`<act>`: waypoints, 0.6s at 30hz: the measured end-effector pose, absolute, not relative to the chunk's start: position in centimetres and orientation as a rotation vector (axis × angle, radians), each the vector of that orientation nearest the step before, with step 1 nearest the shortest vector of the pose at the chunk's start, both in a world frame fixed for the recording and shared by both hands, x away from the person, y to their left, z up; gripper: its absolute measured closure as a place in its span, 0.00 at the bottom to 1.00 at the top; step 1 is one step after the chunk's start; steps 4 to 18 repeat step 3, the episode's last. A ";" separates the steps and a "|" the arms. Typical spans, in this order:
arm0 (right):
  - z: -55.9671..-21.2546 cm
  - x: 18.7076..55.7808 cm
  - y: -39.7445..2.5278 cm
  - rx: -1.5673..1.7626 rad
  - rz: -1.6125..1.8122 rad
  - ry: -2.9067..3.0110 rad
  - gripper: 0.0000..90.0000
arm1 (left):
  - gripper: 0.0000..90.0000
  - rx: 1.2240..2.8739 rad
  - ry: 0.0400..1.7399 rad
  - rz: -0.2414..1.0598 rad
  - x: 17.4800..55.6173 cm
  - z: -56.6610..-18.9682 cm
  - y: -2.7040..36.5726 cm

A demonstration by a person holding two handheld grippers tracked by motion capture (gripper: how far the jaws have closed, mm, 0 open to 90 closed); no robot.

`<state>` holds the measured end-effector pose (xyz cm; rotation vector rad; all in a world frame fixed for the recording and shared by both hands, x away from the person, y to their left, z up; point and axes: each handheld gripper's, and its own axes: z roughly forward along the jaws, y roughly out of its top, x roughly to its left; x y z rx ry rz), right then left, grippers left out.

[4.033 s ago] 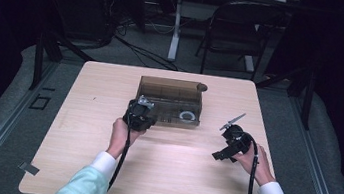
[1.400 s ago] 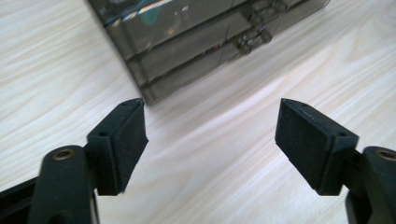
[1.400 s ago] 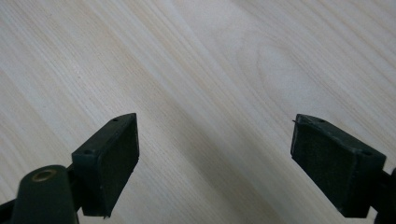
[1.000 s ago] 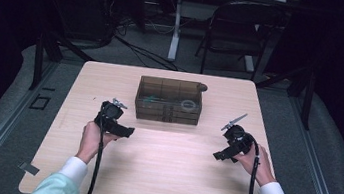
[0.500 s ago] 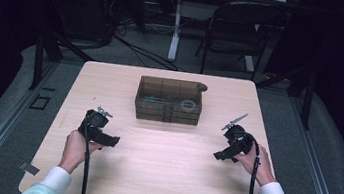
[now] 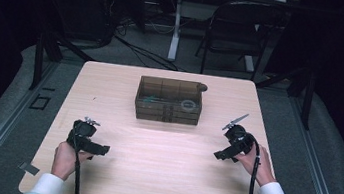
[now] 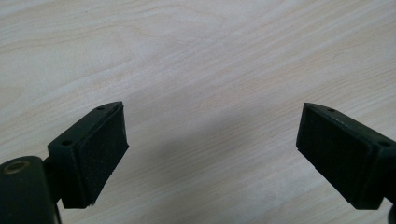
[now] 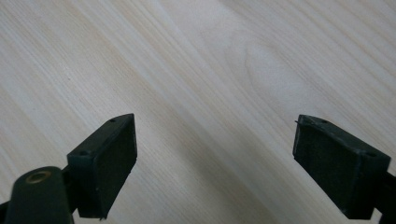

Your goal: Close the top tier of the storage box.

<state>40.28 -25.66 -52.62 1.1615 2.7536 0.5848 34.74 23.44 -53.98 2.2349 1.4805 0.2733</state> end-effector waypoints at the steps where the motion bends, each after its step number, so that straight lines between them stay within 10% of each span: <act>1: -52.6 40.3 -25.7 1.155 0.564 2.747 0.13 | 0.08 2.229 1.485 0.276 34.8 -54.1 23.5; 18: -52.6 40.3 -25.8 1.164 0.579 2.740 0.12 | 0.07 2.222 1.497 0.268 34.9 -54.4 23.6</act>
